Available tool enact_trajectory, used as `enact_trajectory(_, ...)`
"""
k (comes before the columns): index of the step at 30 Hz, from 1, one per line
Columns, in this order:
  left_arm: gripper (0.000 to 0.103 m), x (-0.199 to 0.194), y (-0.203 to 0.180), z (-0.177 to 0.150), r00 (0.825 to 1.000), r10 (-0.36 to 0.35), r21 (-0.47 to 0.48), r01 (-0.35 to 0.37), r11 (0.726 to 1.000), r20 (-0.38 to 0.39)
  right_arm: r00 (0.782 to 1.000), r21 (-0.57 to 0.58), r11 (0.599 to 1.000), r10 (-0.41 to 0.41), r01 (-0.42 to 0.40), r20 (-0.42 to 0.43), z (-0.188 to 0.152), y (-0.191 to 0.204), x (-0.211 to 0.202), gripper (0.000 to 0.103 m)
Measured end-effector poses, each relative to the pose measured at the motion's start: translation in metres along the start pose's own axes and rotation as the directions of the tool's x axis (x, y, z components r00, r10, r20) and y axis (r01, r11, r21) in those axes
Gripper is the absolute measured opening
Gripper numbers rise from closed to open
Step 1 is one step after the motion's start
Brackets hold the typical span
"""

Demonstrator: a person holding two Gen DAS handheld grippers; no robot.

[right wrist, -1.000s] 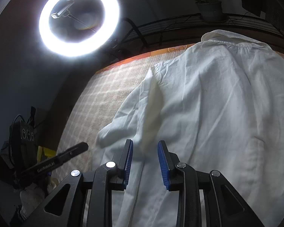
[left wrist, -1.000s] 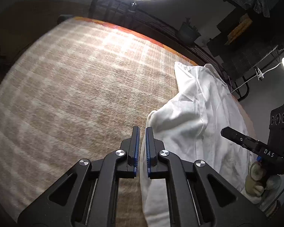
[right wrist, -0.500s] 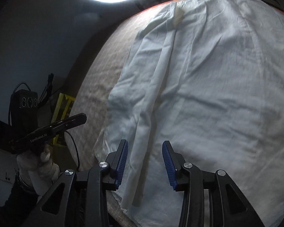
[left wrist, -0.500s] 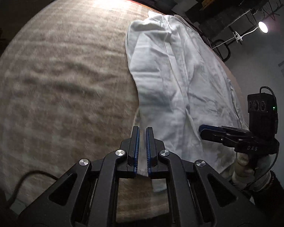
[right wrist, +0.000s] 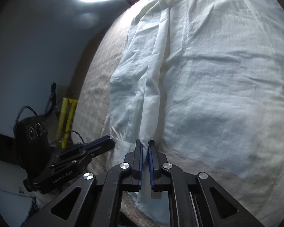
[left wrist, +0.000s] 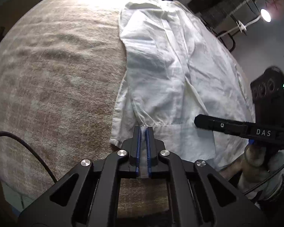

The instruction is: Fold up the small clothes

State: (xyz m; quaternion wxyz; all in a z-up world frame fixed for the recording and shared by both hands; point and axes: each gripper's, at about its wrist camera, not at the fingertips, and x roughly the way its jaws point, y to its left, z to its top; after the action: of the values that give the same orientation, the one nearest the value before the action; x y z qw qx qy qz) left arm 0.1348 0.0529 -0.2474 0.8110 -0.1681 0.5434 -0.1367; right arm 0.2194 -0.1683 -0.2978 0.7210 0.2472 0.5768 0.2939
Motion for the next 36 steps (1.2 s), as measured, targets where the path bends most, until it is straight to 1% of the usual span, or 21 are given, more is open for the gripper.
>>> enact_trajectory(3, 0.002, -0.02, 0.003, -0.002, 0.997, 0.005, -0.011, -0.005, 1.0, 0.071, 0.987, 0.069, 0.986, 0.15, -0.153, 0.05, -0.003, -0.001, -0.01, 0.001)
enact_trajectory(4, 0.002, -0.026, 0.004, -0.004, 0.996, 0.002, -0.011, -0.001, 1.0, 0.086, 0.988, 0.072, 0.986, 0.144, -0.148, 0.059, -0.003, -0.001, -0.011, 0.001)
enact_trajectory(6, 0.002, -0.026, 0.004, -0.005, 0.996, 0.01, 0.004, -0.011, 1.0, 0.087, 0.998, 0.042, 0.997, 0.056, -0.057, 0.042, -0.005, 0.003, -0.006, 0.001)
enact_trajectory(8, 0.003, -0.025, 0.007, -0.007, 0.993, 0.074, 0.007, -0.075, 0.997, 0.091, 0.999, -0.005, 0.999, -0.036, 0.036, 0.02, -0.008, 0.008, 0.003, 0.001)
enact_trajectory(9, 0.009, -0.027, 0.009, -0.009, 0.992, 0.081, 0.001, -0.082, 0.997, 0.097, 0.999, -0.005, 0.999, -0.036, 0.036, 0.02, -0.008, 0.008, 0.003, 0.003)
enact_trajectory(10, 0.017, -0.029, 0.011, -0.009, 0.99, 0.089, -0.012, -0.089, 0.996, 0.108, 0.998, -0.021, 0.998, -0.064, 0.064, 0.015, -0.009, 0.009, 0.005, 0.005)
enact_trajectory(11, 0.041, -0.032, 0.014, -0.01, 0.987, 0.106, -0.027, -0.104, 0.994, 0.123, 0.995, -0.061, 0.993, -0.102, 0.102, 0.007, -0.011, 0.015, 0.009, 0.007)
enact_trajectory(12, 0.059, -0.03, 0.013, -0.008, 0.984, 0.117, -0.036, -0.114, 0.993, 0.133, 0.993, -0.085, 0.989, -0.121, 0.121, 0.004, -0.012, 0.018, 0.008, 0.014)
enact_trajectory(14, 0.06, -0.028, 0.015, -0.009, 0.983, 0.113, -0.049, -0.107, 0.993, 0.146, 0.989, -0.126, 0.98, -0.149, 0.151, 0.027, -0.009, 0.029, 0.001, 0.033)
enact_trajectory(16, 0.06, -0.019, 0.017, -0.01, 0.985, 0.109, -0.059, -0.101, 0.993, 0.131, 0.985, -0.148, 0.974, -0.166, 0.172, 0.049, -0.006, 0.035, -0.004, 0.034)
enact_trajectory(18, 0.06, -0.01, 0.019, -0.009, 0.988, 0.1, -0.081, -0.091, 0.993, 0.12, 0.976, -0.22, 0.953, -0.19, 0.21, 0.107, 0.006, 0.06, -0.02, 0.035)
enact_trajectory(20, 0.06, -0.01, 0.019, -0.012, 0.983, 0.095, -0.091, -0.082, 0.992, 0.154, 0.97, -0.262, 0.937, -0.201, 0.231, 0.137, 0.018, 0.074, -0.029, 0.037)
enact_trajectory(22, 0.057, -0.01, 0.019, -0.011, 0.983, 0.079, -0.098, -0.063, 0.993, 0.168, 0.966, -0.288, 0.926, -0.207, 0.244, 0.155, 0.031, 0.082, -0.032, 0.041)
enact_trajectory(23, 0.05, -0.01, 0.02, -0.011, 0.982, 0.074, -0.099, -0.058, 0.993, 0.171, 0.963, -0.293, 0.922, -0.213, 0.254, 0.165, 0.039, 0.086, -0.029, 0.042)
enact_trajectory(24, 0.04, -0.008, 0.02, -0.01, 0.983, 0.071, -0.101, -0.055, 0.993, 0.17, 0.962, -0.298, 0.919, -0.216, 0.259, 0.169, 0.046, 0.089, -0.027, 0.043)
enact_trajectory(25, 0.033, -0.008, 0.021, -0.01, 0.982, 0.07, -0.105, -0.052, 0.993, 0.176, 0.961, -0.302, 0.916, -0.22, 0.263, 0.169, 0.056, 0.093, -0.023, 0.043)
enact_trajectory(26, 0.009, -0.006, 0.024, -0.01, 0.985, 0.04, -0.117, -0.02, 0.993, 0.169, 0.96, -0.303, 0.914, -0.227, 0.269, 0.167, 0.063, 0.095, -0.02, 0.043)
enact_trajectory(27, 0.002, -0.002, 0.027, -0.008, 0.989, -0.004, -0.137, 0.025, 0.99, 0.151, 0.959, -0.303, 0.913, -0.233, 0.274, 0.164, 0.072, 0.097, -0.015, 0.043)
enact_trajectory(29, 0.002, -0.001, 0.03, -0.009, 0.986, -0.033, -0.16, 0.059, 0.985, 0.163, 0.955, -0.301, 0.909, -0.25, 0.288, 0.159, 0.088, 0.103, -0.005, 0.045)
enact_trajectory(32, 0.001, -0.007, 0.023, -0.007, 0.975, -0.113, -0.137, 0.141, 0.981, 0.192, 0.944, -0.308, 0.893, -0.297, 0.329, 0.146, 0.111, 0.111, 0.012, 0.057)
enact_trajectory(36, 0.001, -0.018, 0.012, -0.004, 0.956, -0.179, -0.095, 0.206, 0.974, 0.234, 0.929, -0.303, 0.878, -0.359, 0.369, 0.092, 0.136, 0.117, 0.05, 0.057)
